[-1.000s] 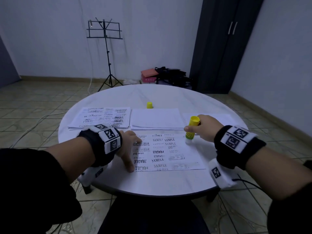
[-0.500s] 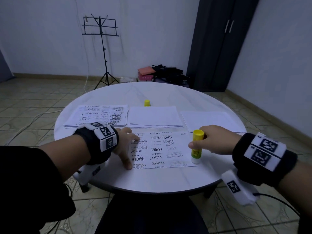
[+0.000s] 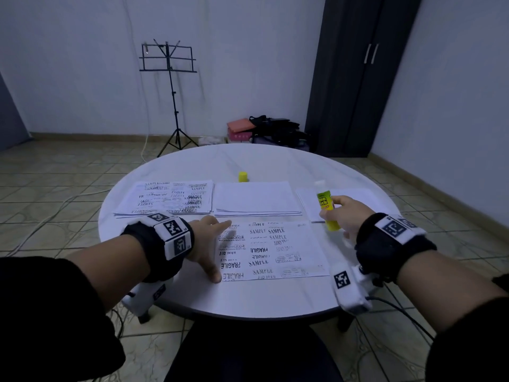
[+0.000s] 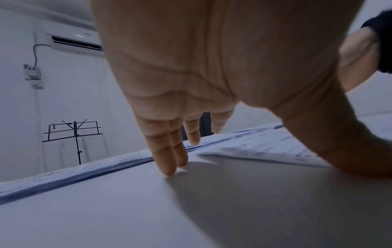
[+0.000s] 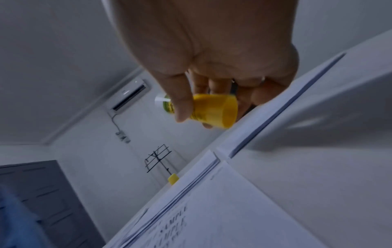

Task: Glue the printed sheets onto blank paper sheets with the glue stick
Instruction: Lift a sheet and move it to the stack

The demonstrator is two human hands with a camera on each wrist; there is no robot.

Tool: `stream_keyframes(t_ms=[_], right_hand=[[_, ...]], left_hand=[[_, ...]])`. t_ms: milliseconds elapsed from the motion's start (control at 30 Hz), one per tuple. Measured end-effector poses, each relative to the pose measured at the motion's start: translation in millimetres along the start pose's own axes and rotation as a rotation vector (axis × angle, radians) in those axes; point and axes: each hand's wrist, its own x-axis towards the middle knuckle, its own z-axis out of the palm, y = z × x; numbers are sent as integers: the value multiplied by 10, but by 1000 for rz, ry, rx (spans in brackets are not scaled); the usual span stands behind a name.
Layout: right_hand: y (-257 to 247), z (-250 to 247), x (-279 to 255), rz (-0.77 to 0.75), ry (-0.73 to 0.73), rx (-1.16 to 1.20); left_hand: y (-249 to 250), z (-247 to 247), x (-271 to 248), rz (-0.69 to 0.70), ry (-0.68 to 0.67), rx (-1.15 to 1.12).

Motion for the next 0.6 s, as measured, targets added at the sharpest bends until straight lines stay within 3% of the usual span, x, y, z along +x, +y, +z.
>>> stream_keyframes(t_ms=[233,600], right_hand=[[5,19,119,148,10,-315],[17,9,5,277,-62,-515]], left_hand=[[25,-70,13,-6,-45,2],[-40,-71,-5,5,-77,-49]])
